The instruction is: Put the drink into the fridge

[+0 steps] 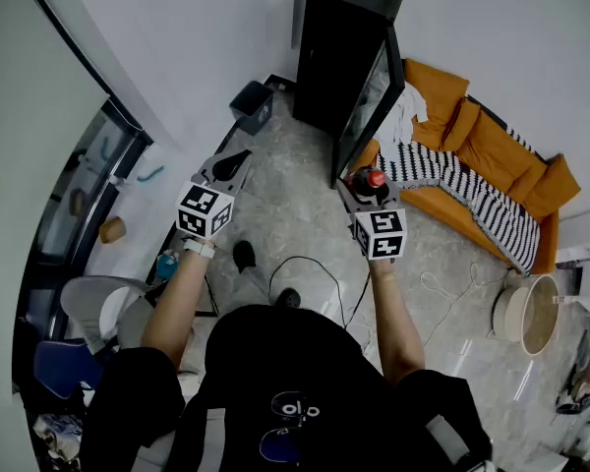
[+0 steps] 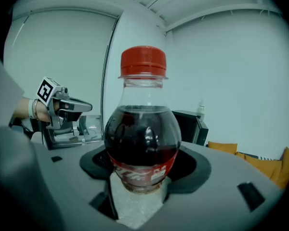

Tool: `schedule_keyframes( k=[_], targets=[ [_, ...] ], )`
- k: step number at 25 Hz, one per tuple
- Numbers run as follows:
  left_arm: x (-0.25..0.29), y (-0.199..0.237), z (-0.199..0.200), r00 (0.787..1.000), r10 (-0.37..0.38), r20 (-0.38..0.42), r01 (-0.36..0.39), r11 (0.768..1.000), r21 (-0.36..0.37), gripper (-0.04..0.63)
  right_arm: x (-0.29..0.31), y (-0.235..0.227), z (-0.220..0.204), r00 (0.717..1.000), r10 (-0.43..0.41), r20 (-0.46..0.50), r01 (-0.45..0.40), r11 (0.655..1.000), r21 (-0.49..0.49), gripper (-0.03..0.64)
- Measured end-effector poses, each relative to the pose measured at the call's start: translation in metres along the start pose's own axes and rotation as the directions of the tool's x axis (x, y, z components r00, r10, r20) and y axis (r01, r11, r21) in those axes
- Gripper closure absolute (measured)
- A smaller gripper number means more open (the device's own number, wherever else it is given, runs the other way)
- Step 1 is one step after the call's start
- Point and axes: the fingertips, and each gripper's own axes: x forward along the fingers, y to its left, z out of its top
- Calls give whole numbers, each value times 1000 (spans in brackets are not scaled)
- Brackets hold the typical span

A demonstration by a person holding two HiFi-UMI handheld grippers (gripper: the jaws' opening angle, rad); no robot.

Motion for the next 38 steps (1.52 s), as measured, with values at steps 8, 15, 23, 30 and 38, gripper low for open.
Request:
schedule_keyframes(
  k=[8, 15, 23, 30, 38],
  targets=[
    [-7, -5, -2, 1000, 13, -13, -13, 1000, 2, 589, -6, -3, -1, 1000, -3, -4, 3, 1000, 0, 302],
    [10, 11, -7, 1000, 13, -22, -13, 1000, 7, 589, 13, -15, -2, 1000, -12, -5, 13, 1000, 25, 302],
    [66, 65, -12, 1000, -4, -30, 4, 1000, 1, 589, 78, -45, 11, 999, -36, -30, 36, 999, 26, 302],
    [116, 137, -7, 998, -35, -45, 34, 999, -15, 589, 153, -64, 44, 997, -59, -41, 61, 997, 39, 302],
    [151, 215, -2, 998, -33, -49, 32, 999, -34, 589, 231, -68, 74, 997, -49, -60, 51, 998, 33, 302]
  ],
)
